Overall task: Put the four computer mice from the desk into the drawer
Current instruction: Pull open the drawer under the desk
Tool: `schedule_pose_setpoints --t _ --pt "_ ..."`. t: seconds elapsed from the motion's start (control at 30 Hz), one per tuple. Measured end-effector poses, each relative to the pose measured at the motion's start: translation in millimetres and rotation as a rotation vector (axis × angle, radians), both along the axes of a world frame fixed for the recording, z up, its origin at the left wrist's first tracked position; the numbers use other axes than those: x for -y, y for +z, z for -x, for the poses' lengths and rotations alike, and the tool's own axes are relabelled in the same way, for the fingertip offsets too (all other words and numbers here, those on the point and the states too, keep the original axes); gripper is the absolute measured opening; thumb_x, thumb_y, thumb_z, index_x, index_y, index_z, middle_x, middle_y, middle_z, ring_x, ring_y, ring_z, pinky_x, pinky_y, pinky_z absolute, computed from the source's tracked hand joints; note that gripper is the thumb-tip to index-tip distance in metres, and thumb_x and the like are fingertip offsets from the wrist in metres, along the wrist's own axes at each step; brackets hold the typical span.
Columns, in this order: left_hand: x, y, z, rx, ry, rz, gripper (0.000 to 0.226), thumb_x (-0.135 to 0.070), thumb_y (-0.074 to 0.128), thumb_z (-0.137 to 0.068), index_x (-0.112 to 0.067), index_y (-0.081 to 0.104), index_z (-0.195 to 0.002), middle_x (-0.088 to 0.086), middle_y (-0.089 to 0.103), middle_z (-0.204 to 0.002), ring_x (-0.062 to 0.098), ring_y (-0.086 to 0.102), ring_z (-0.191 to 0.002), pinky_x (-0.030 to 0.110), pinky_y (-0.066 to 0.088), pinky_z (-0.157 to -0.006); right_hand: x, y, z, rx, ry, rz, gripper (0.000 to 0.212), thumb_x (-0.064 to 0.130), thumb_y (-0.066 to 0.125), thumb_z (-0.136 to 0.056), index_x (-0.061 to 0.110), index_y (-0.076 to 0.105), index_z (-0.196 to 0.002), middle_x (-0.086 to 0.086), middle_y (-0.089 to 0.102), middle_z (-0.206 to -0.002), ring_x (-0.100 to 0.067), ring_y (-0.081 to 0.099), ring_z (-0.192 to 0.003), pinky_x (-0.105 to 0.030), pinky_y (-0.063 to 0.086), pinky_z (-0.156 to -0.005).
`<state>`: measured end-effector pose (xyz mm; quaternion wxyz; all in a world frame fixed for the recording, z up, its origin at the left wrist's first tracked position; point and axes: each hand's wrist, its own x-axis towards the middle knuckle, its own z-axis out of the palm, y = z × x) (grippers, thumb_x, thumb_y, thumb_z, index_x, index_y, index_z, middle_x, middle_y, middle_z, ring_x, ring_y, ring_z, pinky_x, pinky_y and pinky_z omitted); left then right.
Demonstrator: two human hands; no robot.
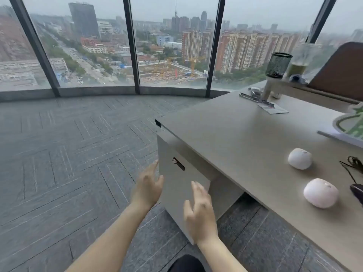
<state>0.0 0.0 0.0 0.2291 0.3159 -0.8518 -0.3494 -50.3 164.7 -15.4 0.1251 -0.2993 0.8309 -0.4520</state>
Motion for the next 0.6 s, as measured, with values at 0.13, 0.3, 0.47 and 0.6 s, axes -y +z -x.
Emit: schedule_pose_setpoints --t 0.13,0.3,0.47,0.6 --pt "-3.7 -21.5 -2.5 -0.023 0.095 -0.452 0.056 -0.021 0.048 -0.093 -0.013 0.033 -0.147 0.006 0.056 -0.137 0.019 0.055 -0.115 0.032 0.042 -0.091 -7.2 -9.2 11.8 0.494 -0.241 0.096 0.059 0.01 0.042 -0.099 0.013 0.02 -0.154 -0.007 0.029 -0.16 -0.022 0.029 -0.145 -0.038 0.027 -0.115" --pt "12.8 -36.1 41.9 -0.109 0.205 -0.907 0.041 -0.019 0.05 -0.092 -0.01 0.052 -0.132 0.008 0.063 -0.118 0.025 0.063 -0.106 0.043 0.05 -0.094 0.1 -16.5 50.1 0.586 -0.408 0.073 0.059 0.012 0.045 -0.098 0.012 0.021 -0.152 -0.009 0.032 -0.158 -0.029 0.036 -0.14 -0.042 0.033 -0.106" --pt "29.9 -46.1 105.5 -0.179 0.282 -1.108 0.026 -0.019 0.044 -0.094 -0.007 0.056 -0.114 0.009 0.058 -0.113 0.025 0.063 -0.094 0.042 0.051 -0.091 18.4 -31.0 67.5 0.539 -0.417 0.006 0.053 0.015 0.048 -0.089 0.013 0.044 -0.141 -0.008 0.057 -0.139 -0.029 0.055 -0.123 -0.044 0.046 -0.101" --pt "40.5 -64.6 143.1 -0.194 0.341 -1.104 0.03 -0.023 0.039 -0.096 -0.011 0.052 -0.119 0.01 0.058 -0.114 0.028 0.063 -0.09 0.039 0.051 -0.079 23.4 -45.0 70.1 0.427 -0.488 -0.011 0.041 0.013 0.048 -0.087 0.012 0.059 -0.127 -0.006 0.071 -0.118 -0.025 0.067 -0.103 -0.042 0.056 -0.087"
